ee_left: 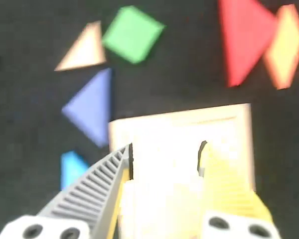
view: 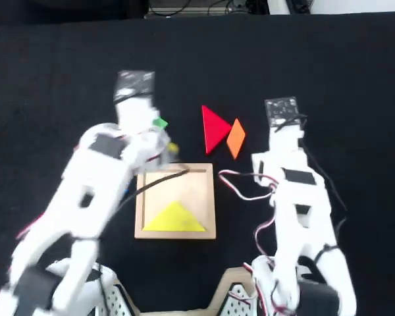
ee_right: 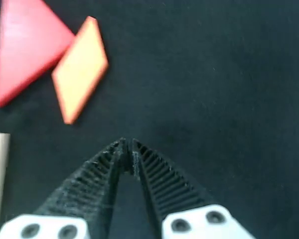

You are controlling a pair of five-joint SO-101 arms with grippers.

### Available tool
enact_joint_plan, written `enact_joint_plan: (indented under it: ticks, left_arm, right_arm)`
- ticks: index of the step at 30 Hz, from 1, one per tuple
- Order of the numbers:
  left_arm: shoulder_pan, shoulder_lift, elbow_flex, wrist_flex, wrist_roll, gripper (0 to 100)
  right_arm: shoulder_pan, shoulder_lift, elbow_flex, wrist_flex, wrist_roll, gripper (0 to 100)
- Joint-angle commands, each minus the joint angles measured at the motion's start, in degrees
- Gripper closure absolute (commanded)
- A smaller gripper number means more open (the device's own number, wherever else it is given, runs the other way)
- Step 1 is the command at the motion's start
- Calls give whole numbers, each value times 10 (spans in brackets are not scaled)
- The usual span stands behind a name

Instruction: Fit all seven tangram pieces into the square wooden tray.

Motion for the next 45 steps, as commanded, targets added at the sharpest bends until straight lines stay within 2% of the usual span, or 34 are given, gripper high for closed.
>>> enact_joint_plan:
  ticks: [1, 7, 14, 21, 26, 34, 40, 45]
  left_arm:
    - [59, 132, -113, -48, 56, 770]
    - [87, 319, -265, -105, 132, 770]
    - [97, 488, -461, -105, 253, 770]
    - [81, 615, -628, -86, 219, 771]
    - [59, 678, -735, 11, 177, 771]
    - [36, 738, -873, 126, 174, 766]
    - [38, 784, -911, 127, 157, 761]
    - [49, 814, -960, 129, 145, 712]
  right_arm:
    - [41, 42, -36, -25, -11, 987]
    - [123, 79, -74, -25, -74, 987]
    - [123, 94, -79, -25, -77, 987]
    - [107, 95, -79, -25, -76, 987]
    - [107, 96, -79, -25, -64, 987]
    - [101, 96, -79, -25, -58, 987]
    - [90, 96, -74, -37, -58, 987]
    - [90, 96, -74, -37, -58, 987]
